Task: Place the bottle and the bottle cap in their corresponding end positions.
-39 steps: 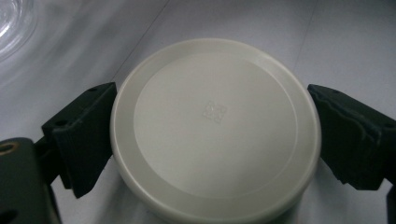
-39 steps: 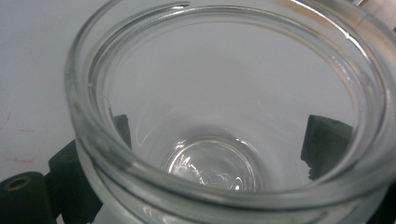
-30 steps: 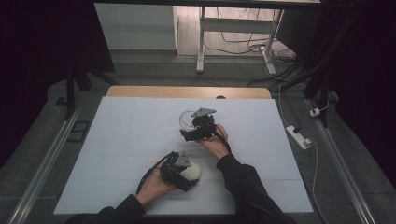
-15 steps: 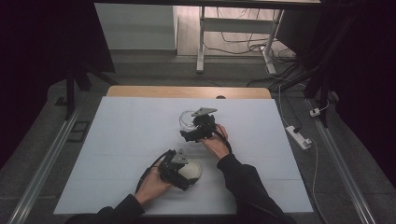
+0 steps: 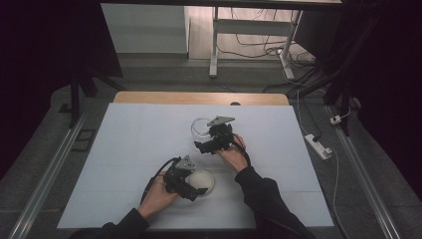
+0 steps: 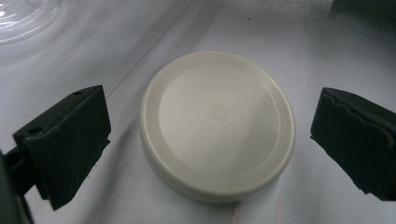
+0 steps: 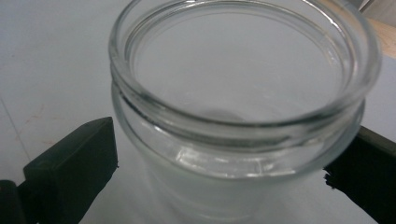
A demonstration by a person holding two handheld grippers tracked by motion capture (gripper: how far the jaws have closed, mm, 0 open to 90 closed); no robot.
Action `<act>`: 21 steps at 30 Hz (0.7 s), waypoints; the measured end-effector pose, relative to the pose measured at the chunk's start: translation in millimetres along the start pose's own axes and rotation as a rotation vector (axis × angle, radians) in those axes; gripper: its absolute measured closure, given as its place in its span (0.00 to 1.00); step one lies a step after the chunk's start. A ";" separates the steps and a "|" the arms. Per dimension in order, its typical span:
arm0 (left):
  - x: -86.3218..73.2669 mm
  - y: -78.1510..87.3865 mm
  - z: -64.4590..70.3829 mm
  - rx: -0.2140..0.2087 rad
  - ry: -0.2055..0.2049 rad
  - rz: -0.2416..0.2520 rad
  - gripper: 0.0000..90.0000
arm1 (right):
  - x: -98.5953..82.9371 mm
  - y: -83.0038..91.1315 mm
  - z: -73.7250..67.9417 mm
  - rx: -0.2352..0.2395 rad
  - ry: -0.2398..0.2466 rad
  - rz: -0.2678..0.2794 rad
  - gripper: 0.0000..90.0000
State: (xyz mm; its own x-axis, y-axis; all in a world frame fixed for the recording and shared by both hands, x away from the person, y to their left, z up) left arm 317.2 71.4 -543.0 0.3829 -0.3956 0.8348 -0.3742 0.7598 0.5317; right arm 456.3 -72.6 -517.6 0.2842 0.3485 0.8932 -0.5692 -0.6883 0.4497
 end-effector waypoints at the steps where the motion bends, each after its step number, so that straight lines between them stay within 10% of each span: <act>1: 0.2 1.5 -0.1 -0.004 0.003 0.000 0.00 | 0.0 1.1 0.0 0.004 -0.006 0.001 0.00; 21: -2.2 31.8 -5.1 -0.035 0.038 0.028 0.00 | -0.5 23.0 -7.9 0.022 -0.024 0.015 0.00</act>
State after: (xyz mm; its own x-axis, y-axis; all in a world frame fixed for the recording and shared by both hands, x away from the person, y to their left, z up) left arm 308.8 99.1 -528.6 0.4044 -0.3548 0.8429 -0.3556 0.7882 0.5023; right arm 436.9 -83.6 -507.8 0.2939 0.3231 0.8996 -0.5569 -0.7070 0.4359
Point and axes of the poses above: each handheld gripper's, and its own axes: y roughly backward along the jaws, x roughly out of its top, z roughly to its right, the point moved 2 cm from there along -y, roughly forward along the jaws, and after that the axes turned 11 degrees about z, right-handed, at the moved point
